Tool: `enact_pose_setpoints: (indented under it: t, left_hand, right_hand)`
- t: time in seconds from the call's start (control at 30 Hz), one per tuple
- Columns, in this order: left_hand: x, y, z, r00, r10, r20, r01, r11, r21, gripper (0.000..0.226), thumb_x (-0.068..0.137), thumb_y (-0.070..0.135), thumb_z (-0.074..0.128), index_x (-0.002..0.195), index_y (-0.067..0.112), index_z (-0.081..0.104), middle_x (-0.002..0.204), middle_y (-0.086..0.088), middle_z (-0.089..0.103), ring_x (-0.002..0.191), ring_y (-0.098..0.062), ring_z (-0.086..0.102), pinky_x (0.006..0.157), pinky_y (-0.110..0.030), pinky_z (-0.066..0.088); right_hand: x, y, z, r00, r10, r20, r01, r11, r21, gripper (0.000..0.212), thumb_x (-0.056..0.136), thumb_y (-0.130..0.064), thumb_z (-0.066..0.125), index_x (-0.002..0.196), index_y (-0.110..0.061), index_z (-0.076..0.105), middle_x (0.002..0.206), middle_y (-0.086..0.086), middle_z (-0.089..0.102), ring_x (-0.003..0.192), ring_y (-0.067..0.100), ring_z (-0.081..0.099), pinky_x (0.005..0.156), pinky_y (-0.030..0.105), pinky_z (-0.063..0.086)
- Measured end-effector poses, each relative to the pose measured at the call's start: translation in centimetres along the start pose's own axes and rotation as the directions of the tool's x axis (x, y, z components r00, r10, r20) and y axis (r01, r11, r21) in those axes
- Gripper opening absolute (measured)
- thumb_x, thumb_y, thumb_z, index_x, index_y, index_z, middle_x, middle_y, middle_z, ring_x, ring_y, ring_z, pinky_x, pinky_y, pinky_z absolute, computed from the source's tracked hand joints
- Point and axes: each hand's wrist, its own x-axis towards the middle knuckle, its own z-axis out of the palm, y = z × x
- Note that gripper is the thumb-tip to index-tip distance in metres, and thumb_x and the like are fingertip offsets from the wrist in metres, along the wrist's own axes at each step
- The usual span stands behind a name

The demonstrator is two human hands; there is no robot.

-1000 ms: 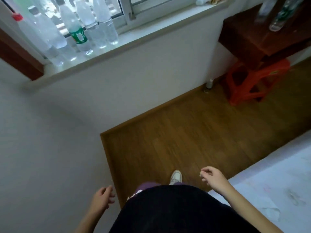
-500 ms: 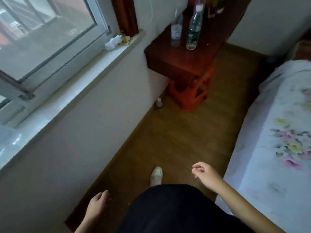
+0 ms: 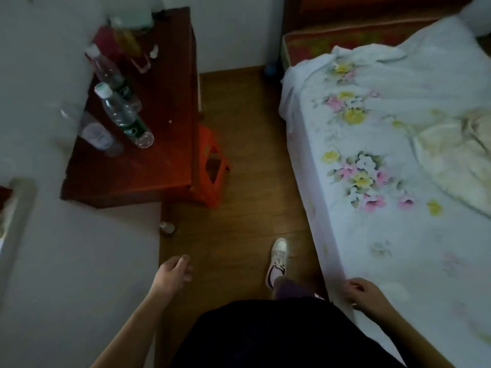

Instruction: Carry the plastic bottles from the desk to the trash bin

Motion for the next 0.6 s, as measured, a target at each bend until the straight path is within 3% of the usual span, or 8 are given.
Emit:
enact_pose_setpoints:
  t: [0.1,0.2,0.33,0.47,0.6]
  left_hand:
    - [3.1,4.2,1.3,1.0,-0.027,0.006,0.027,0.998,0.049,0.024,0.101,0.035,0.051,0.104,0.016,0.065,0.092,-0.009,0.074,0.081,-0.03,0.072,0.059,-0.03,0.048]
    - [5.2,7.4,2.6,0.997,-0.072,0.004,0.072,0.995,0.065,0.024,0.1,0.035,0.052,0.102,0.015,0.066,0.09,-0.009,0.075,0.083,-0.033,0.074,0.057,-0.03,0.049]
    - [7.5,11.6,3.7,0.995,-0.099,0.009,0.099,0.994,0.057,0.027,0.101,0.032,0.053,0.096,0.01,0.068,0.086,-0.013,0.074,0.073,-0.031,0.07,0.056,-0.03,0.045]
    - [10.0,16.3,5.1,0.992,-0.118,0.032,0.116,0.992,0.053,0.028,0.101,0.031,0.053,0.092,0.009,0.069,0.087,-0.012,0.075,0.063,-0.023,0.066,0.057,-0.029,0.045]
    - [14.0,22.1,6.4,0.99,-0.125,0.065,0.124,0.992,0.025,0.027,0.099,0.031,0.055,0.091,0.01,0.071,0.092,-0.015,0.076,0.062,-0.021,0.065,0.058,-0.029,0.045]
  right_hand:
    - [3.6,-4.0,-2.5,1.0,-0.016,0.0,0.016,0.999,0.03,0.023,0.095,-0.01,0.058,0.098,0.012,0.064,0.09,0.024,0.07,0.074,0.03,0.066,0.068,0.036,0.05]
    - [7.0,-10.0,-5.0,0.995,-0.094,0.013,0.094,0.995,0.013,0.029,0.094,-0.011,0.059,0.092,0.018,0.059,0.08,0.022,0.064,0.071,0.026,0.06,0.068,0.033,0.045]
    - [10.3,-20.1,-8.2,0.973,-0.228,0.043,0.227,0.974,0.021,0.013,0.094,-0.017,0.057,0.091,-0.012,0.069,0.088,0.011,0.07,0.078,0.022,0.066,0.068,0.027,0.049]
    - [14.0,-28.5,-11.2,0.947,-0.318,0.046,0.316,0.948,0.048,0.009,0.091,-0.022,0.062,0.093,-0.017,0.069,0.087,0.008,0.072,0.084,0.022,0.069,0.074,0.028,0.051]
    - [18.2,-34.0,-13.6,0.947,-0.321,0.008,0.32,0.946,0.043,0.01,0.091,-0.018,0.061,0.095,-0.012,0.068,0.086,0.007,0.071,0.081,0.021,0.067,0.071,0.026,0.05]
